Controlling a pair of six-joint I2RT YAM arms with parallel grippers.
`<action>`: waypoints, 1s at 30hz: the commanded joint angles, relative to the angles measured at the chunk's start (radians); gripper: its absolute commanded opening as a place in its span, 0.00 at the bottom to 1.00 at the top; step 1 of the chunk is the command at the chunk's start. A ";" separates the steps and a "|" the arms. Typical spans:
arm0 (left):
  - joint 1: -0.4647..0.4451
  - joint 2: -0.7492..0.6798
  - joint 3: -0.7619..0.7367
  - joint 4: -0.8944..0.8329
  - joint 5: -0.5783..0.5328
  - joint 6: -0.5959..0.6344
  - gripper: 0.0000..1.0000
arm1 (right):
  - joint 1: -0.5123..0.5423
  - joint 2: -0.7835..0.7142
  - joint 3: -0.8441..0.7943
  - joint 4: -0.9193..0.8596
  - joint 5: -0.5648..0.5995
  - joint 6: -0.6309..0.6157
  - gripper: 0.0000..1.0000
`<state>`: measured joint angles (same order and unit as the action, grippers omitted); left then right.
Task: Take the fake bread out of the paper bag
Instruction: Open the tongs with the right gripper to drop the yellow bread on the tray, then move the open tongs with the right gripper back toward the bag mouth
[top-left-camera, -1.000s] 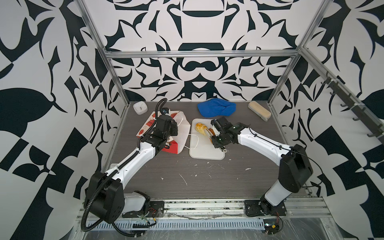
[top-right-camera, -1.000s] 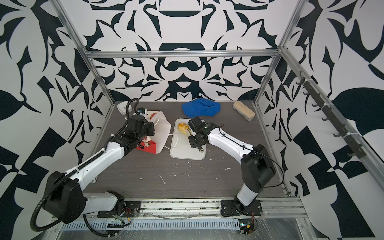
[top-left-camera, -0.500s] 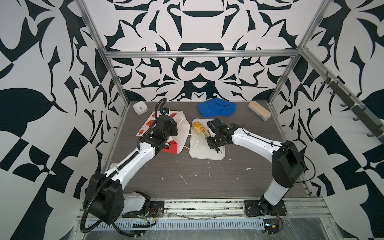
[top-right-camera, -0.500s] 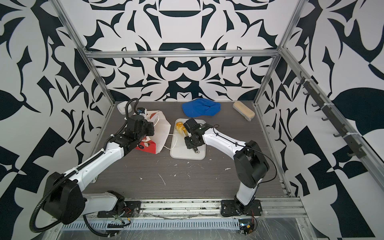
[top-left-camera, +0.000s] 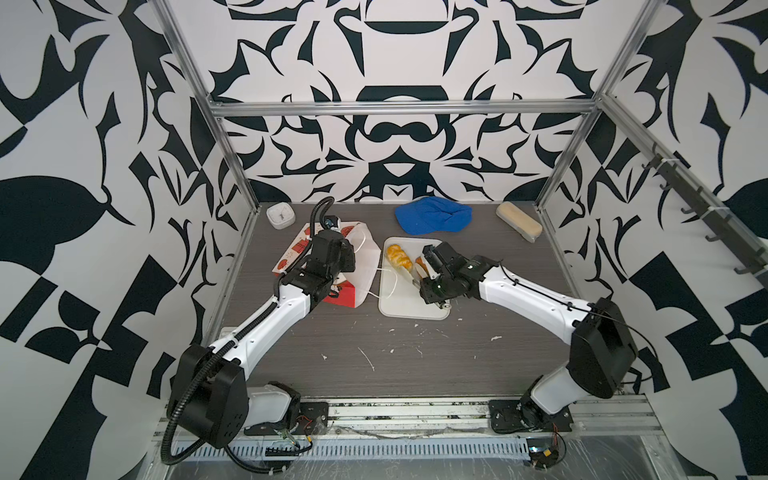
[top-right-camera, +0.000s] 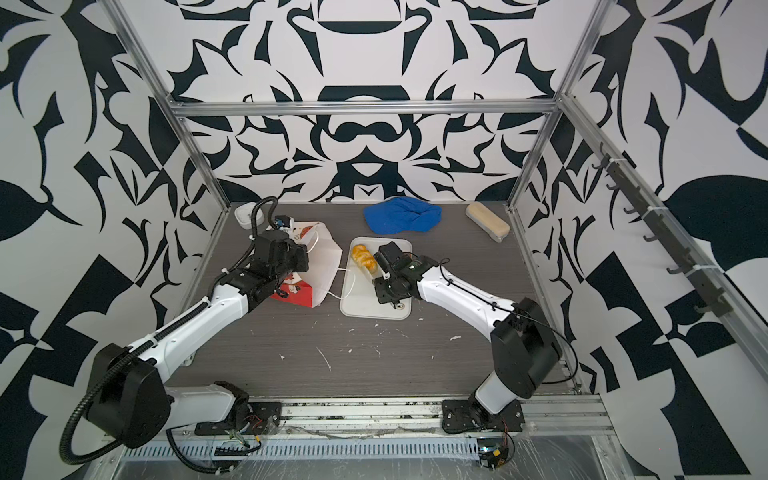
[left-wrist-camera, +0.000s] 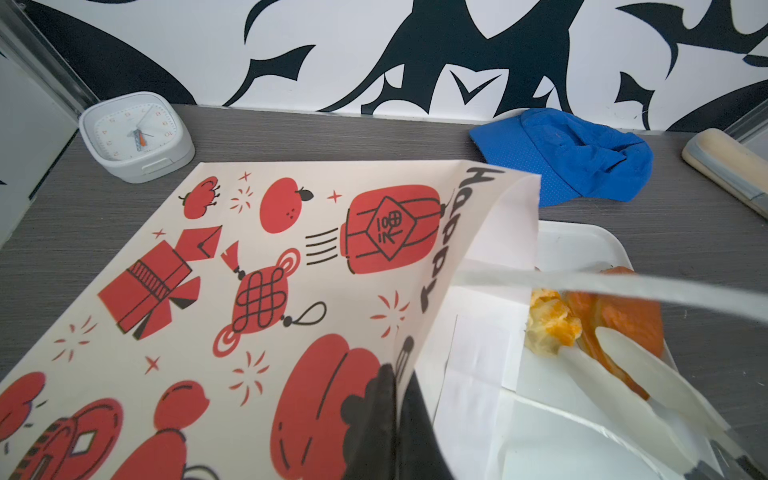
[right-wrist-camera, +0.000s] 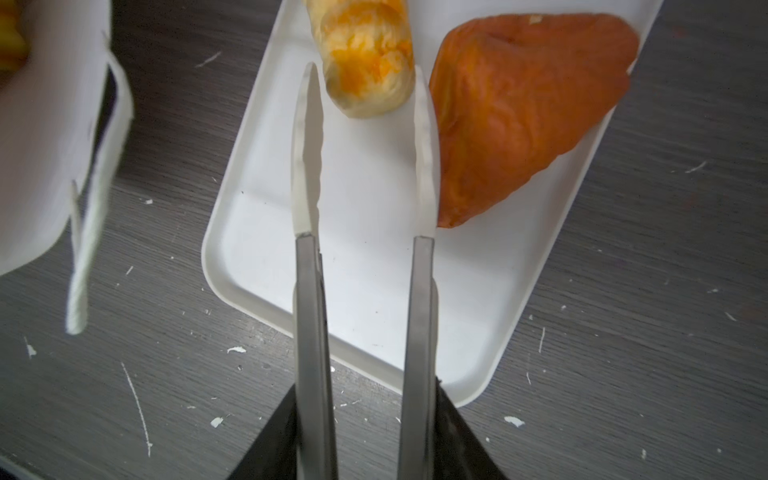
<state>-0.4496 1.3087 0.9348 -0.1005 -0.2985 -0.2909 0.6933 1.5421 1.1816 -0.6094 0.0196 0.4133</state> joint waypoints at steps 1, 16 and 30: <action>0.005 -0.001 -0.019 0.005 0.003 0.001 0.03 | 0.006 -0.088 0.006 0.004 0.060 -0.006 0.46; 0.006 0.000 -0.030 -0.021 0.034 0.031 0.03 | 0.073 -0.114 0.074 0.114 -0.067 -0.145 0.37; 0.000 0.009 -0.030 -0.041 0.137 0.079 0.04 | 0.166 -0.053 0.035 0.235 -0.242 -0.174 0.37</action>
<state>-0.4473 1.3186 0.9096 -0.1322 -0.2115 -0.2279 0.8398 1.4490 1.1976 -0.4698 -0.1692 0.2615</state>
